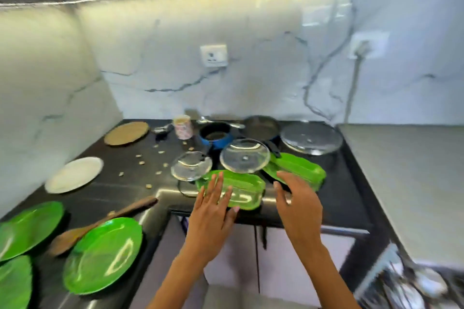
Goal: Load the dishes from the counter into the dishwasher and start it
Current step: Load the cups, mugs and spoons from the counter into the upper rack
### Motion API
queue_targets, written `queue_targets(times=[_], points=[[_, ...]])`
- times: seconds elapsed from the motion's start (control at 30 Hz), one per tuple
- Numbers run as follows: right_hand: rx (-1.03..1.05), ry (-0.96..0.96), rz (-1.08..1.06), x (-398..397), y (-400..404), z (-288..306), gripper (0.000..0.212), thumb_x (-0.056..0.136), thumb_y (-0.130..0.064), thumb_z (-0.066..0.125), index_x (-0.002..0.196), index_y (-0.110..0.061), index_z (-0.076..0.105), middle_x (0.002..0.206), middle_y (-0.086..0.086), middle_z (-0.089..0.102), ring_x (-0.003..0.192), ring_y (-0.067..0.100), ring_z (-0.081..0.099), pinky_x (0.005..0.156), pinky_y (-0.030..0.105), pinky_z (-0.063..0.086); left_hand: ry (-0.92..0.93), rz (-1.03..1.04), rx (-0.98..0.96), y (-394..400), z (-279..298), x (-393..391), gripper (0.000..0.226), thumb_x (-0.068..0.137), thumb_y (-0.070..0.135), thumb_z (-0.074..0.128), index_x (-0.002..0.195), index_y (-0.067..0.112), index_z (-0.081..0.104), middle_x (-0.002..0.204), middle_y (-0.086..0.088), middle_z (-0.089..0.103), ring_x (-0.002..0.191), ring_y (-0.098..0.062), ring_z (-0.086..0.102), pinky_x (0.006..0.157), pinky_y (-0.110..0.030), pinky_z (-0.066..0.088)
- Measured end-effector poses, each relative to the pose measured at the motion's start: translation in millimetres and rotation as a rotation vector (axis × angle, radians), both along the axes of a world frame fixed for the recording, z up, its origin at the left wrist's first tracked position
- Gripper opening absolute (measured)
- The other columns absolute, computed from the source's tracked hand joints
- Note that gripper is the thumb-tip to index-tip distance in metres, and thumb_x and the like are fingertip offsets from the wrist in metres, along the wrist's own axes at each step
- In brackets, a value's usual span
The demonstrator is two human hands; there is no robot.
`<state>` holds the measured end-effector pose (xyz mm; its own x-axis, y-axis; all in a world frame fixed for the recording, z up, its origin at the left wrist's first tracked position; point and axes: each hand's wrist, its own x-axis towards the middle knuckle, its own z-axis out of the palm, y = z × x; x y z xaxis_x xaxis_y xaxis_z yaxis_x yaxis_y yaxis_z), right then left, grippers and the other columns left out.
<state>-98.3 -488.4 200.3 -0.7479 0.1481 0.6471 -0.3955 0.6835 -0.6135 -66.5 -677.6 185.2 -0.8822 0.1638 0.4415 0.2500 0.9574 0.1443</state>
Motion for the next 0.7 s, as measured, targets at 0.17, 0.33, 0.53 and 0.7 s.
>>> queue_targets(times=[0.17, 0.33, 0.53, 0.7], points=[[0.055, 0.01, 0.155, -74.1, -75.9, -2.8, 0.024, 0.083, -0.021, 0.056, 0.103, -0.015, 0.069, 0.101, -0.001, 0.068, 0.087, 0.019, 0.065, 0.072, 0.027, 0.049, 0.002, 0.18, 0.032, -75.1, -7.9, -38.4, 0.058, 0.099, 0.045, 0.023, 0.125, 0.01, 0.061, 0.144, -0.016, 0.043, 0.137, -0.022, 0.024, 0.11, -0.031, 0.011], [0.106, 0.019, 0.229, -166.1, -152.2, -4.0, 0.024, 0.086, -0.019, 0.057, 0.106, -0.011, 0.068, 0.105, 0.0, 0.068, 0.09, 0.015, 0.066, 0.074, 0.023, 0.051, -0.041, 0.265, 0.04, -149.6, -11.3, -134.8, 0.055, 0.097, 0.043, 0.027, 0.126, 0.01, 0.06, 0.144, -0.014, 0.043, 0.138, -0.022, 0.028, 0.109, -0.033, 0.014], [0.158, -0.038, 0.226, -261.7, -223.4, -8.7, 0.026, 0.083, -0.011, 0.069, 0.109, -0.01, 0.068, 0.109, 0.001, 0.067, 0.094, 0.018, 0.066, 0.073, 0.029, 0.055, -0.12, 0.261, 0.018, -218.8, 1.3, -268.8, 0.076, 0.088, 0.051, 0.004, 0.148, 0.009, 0.022, 0.156, -0.008, 0.006, 0.142, -0.021, -0.007, 0.112, -0.035, -0.012], [0.189, -0.054, 0.223, -303.5, -250.1, -22.9, 0.025, 0.083, -0.014, 0.069, 0.108, -0.013, 0.069, 0.109, -0.001, 0.067, 0.093, 0.016, 0.066, 0.07, 0.03, 0.058, -0.178, 0.28, -0.018, -255.7, 3.7, -371.3, 0.078, 0.087, 0.046, -0.002, 0.149, 0.007, 0.023, 0.157, -0.014, 0.01, 0.146, -0.027, 0.005, 0.116, -0.038, -0.001]])
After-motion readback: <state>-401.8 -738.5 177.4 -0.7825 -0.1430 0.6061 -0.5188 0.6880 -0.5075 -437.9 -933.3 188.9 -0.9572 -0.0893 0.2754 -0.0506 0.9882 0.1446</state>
